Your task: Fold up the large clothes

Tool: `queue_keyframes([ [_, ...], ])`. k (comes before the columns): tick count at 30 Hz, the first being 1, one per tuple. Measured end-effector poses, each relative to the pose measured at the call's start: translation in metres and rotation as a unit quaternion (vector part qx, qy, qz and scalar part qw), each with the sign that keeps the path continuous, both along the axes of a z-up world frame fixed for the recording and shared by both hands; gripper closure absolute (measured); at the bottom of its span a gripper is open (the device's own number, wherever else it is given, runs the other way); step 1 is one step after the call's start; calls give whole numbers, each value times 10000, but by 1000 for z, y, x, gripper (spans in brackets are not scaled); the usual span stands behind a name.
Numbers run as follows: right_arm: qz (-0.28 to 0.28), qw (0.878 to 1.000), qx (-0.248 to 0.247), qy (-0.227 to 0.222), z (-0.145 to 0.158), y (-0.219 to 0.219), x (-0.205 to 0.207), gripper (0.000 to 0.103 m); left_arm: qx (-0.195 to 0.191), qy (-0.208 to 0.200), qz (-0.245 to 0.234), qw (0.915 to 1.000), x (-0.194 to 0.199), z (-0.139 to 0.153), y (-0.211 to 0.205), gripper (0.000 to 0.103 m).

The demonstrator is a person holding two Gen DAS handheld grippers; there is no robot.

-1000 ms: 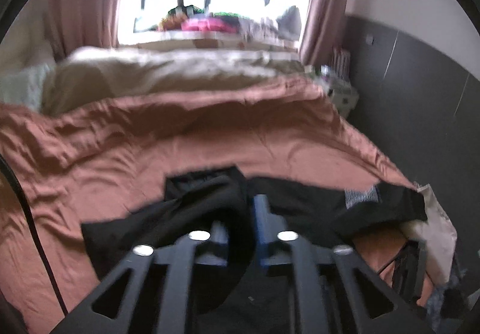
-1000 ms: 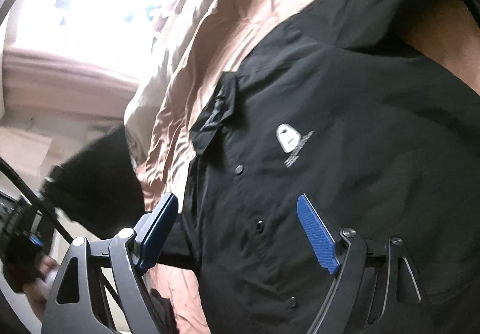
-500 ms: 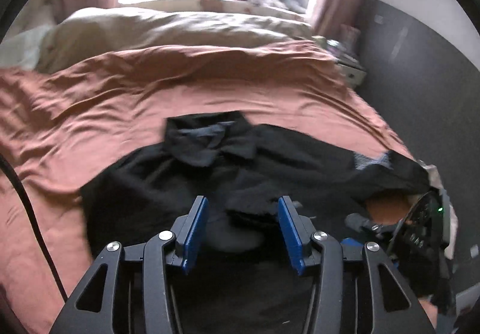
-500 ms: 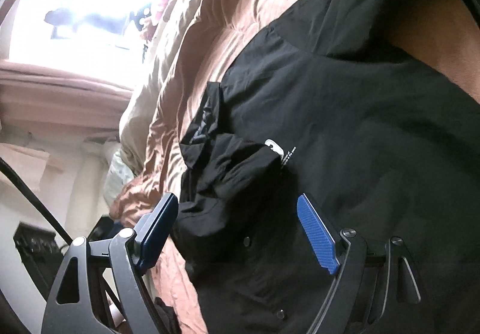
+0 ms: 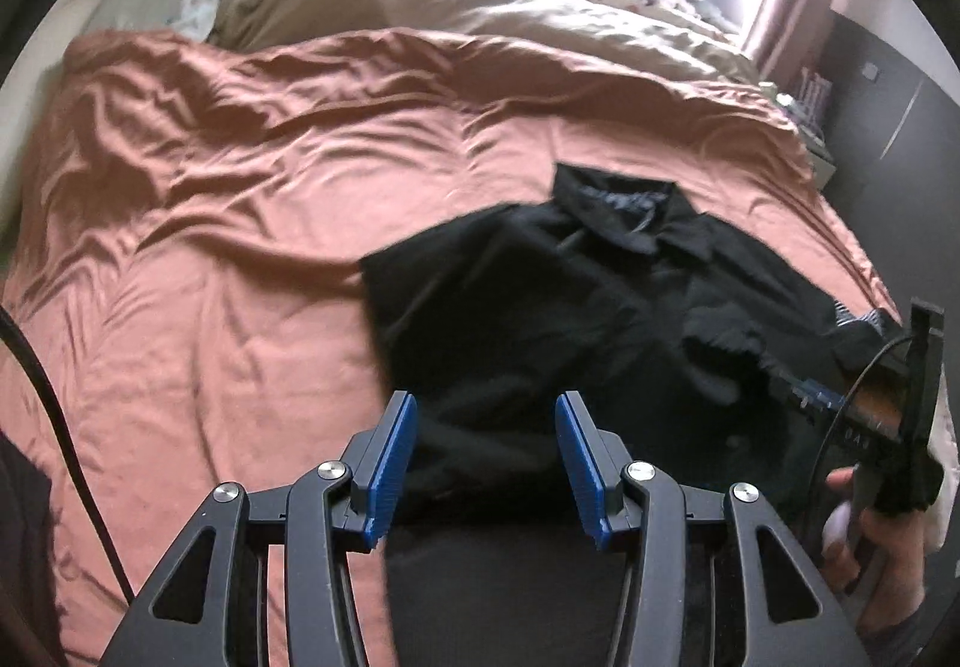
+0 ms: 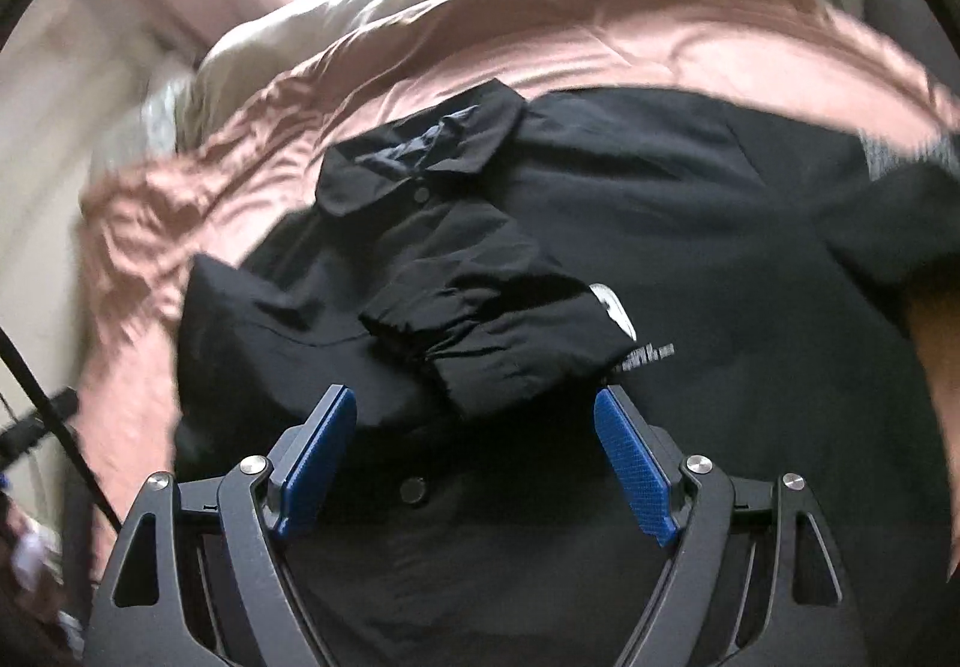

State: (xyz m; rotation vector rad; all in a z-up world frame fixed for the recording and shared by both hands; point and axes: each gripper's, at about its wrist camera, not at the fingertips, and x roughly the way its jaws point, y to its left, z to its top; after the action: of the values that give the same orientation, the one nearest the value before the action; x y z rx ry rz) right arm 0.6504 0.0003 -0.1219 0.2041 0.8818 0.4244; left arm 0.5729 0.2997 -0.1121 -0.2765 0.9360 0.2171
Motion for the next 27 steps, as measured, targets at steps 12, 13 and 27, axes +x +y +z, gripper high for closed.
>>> queue_keyframes([
  [12,25,9920,-1233,-267,-29,48,11,62,-198,755,125,9969,-9,-79,20,53],
  [13,-65,9933,-1129,-237,-28,43,11,75,-232,807,144,9964,-9,-84,20,53],
  [27,-1753,9549,2247,831,-60,-111,14,91,-89,963,263,9950,-8,-92,21,53],
])
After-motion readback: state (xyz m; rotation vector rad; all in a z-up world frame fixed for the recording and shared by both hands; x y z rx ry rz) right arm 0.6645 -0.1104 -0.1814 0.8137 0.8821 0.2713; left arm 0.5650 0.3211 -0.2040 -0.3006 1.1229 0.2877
